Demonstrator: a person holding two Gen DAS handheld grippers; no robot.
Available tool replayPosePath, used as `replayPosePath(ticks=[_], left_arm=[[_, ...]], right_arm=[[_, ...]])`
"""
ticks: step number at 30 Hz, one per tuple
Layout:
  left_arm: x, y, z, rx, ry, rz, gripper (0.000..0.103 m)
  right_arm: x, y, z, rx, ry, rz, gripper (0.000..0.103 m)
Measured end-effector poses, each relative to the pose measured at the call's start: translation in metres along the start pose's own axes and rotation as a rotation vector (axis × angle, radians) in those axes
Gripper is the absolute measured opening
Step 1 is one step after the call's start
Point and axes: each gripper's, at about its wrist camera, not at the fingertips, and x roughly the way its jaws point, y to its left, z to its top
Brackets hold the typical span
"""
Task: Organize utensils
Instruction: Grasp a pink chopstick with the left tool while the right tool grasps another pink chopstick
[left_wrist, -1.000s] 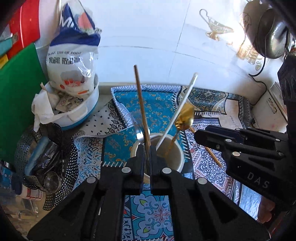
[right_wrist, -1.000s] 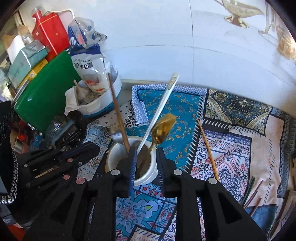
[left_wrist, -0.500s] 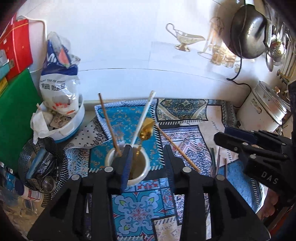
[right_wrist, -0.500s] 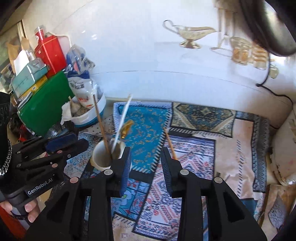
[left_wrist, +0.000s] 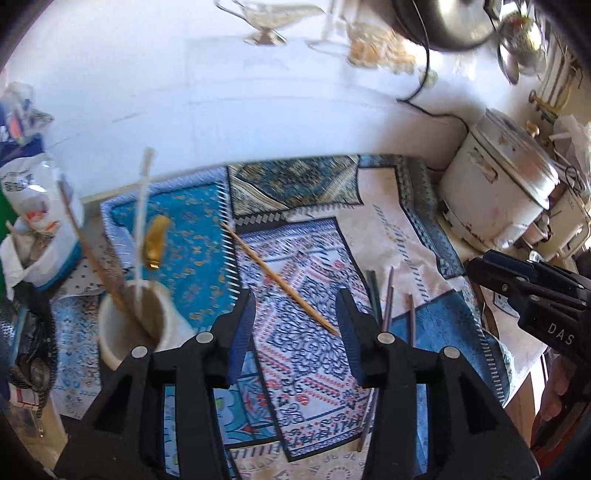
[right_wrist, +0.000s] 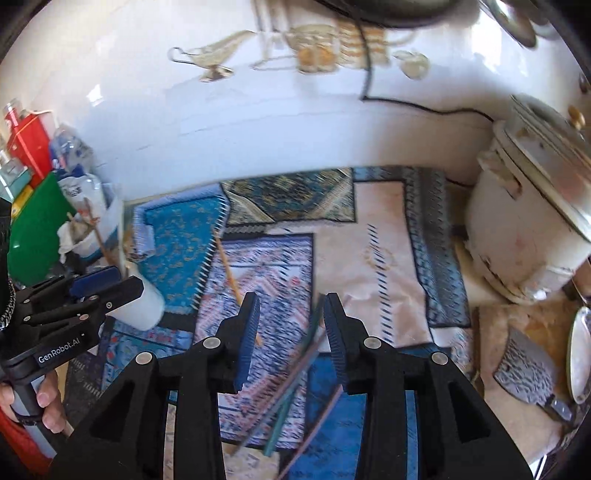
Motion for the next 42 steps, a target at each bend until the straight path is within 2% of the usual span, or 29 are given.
replayPosePath(ticks=[10, 19, 21, 23, 31, 36, 40, 42], left_arm=[[0.072, -0.058, -0.016, 0.114, 0.176, -0.045, 0.044], [0.129, -0.087, -0.033, 0.207, 0.311, -0.077, 0.044], [0.139, -0.091, -0.037, 0.230, 0.341, -0.076, 0.040], [0.149, -0.094, -0.040, 0.251, 0.368, -0.063, 0.028], [0.157, -0.104, -0.037, 0.269, 0.382, -0.091, 0.024], [0.172, -0.115, -0.038, 0.286, 0.403, -0.079, 0.013], [0.168, -0.121, -0.039, 0.288, 0.378, -0.076, 0.004], [0.162, -0.119, -0.040, 0.275, 0.369, -0.087, 0.004]], right_arm=[[0.022, -0.054, -0.037, 0.095, 0.112, -0.040, 0.033], [0.040, -0.074, -0.066, 0.169, 0.197, -0.014, 0.033], [0.043, -0.075, -0.073, 0.183, 0.212, -0.004, 0.033], [0.047, -0.075, -0.080, 0.194, 0.229, 0.006, 0.033], [0.059, -0.073, -0.101, 0.219, 0.289, 0.036, 0.033], [0.059, -0.074, -0.103, 0.234, 0.291, 0.047, 0.033], [0.062, -0.074, -0.104, 0.245, 0.294, 0.059, 0.033], [0.067, -0.073, -0.104, 0.255, 0.304, 0.071, 0.033]])
